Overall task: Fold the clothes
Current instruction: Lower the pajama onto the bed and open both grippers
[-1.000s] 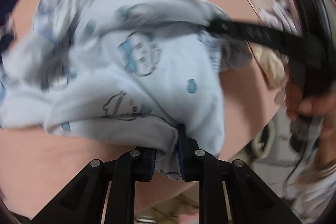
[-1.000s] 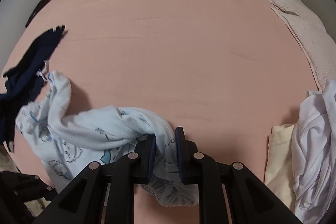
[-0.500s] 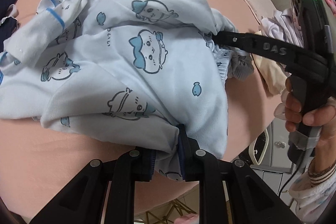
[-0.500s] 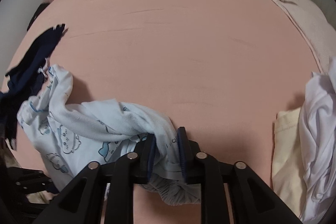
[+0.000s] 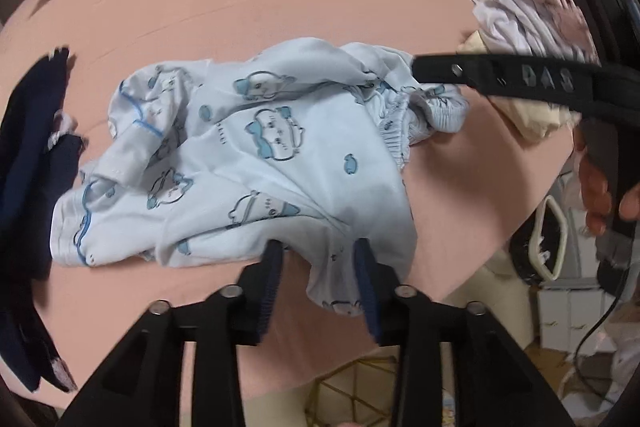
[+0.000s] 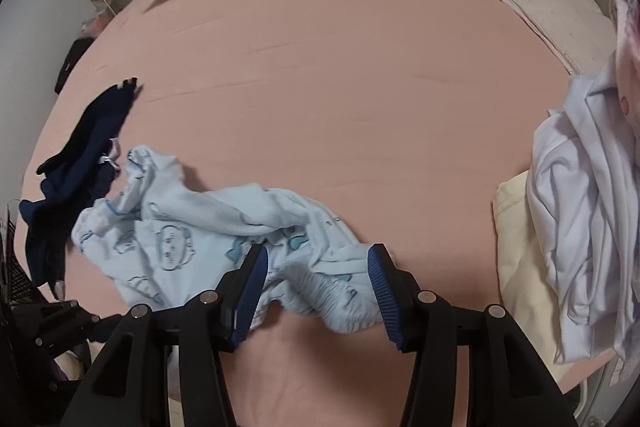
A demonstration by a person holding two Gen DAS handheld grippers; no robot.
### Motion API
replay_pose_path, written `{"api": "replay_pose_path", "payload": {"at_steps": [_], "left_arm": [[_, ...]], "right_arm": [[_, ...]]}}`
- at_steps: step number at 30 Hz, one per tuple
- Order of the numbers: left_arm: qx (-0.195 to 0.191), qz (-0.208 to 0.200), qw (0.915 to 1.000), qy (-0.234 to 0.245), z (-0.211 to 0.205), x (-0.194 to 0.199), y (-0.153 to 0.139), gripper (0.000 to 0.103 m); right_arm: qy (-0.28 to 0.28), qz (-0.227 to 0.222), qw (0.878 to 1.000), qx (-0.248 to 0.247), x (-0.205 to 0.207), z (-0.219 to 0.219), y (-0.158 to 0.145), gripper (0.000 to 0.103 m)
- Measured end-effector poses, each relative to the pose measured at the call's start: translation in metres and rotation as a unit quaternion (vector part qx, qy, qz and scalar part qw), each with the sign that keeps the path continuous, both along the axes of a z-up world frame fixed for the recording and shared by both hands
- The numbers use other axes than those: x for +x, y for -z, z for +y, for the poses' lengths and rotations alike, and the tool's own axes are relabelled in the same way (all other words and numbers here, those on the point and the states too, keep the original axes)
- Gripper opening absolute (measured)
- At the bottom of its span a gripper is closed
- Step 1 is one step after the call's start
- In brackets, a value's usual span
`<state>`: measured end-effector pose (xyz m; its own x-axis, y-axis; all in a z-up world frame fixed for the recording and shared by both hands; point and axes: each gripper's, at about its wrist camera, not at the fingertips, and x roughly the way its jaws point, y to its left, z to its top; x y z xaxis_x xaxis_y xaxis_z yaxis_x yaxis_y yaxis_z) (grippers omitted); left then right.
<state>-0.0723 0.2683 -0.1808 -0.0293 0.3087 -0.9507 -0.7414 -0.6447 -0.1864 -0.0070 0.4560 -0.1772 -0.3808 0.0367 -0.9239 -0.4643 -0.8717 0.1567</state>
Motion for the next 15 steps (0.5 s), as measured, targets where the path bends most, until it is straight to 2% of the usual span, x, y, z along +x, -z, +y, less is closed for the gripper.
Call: {"api": "replay_pose_path", "payload": {"at_steps": [4,7,10,13,15], "left_arm": [[0.017,-0.002,0.9992,-0.037,-0.017,-0.019,-0.009,0.041],[0.019,0.015,0.9976,-0.065,-0.013,-0.035,-0.011,0.041],[0.018,0.026,0.9947,-0.098,-0.025,-0.051,-0.012,0.041],[0.033,0.019,0.9915,-0.125,-0.067,-0.067,-0.022,0.042],[0.034,0.028,0.9897,-0.136,-0.076,-0.071,-0.018,0.047]], "right_arm": [[-0.013,0.002,1.000,0.007,-0.004,-0.017,-0.003,0.052],[-0.028,0.001,1.000,-0.002,-0.009,-0.045,0.014,0.052],[-0.051,-0.005,0.999,-0.006,-0.025,-0.044,0.010,0.052],[-0.065,-0.024,0.997,0.012,-0.014,-0.050,0.007,0.052],[-0.065,-0.030,0.997,0.012,-0.003,-0.047,-0.003,0.052]]}}
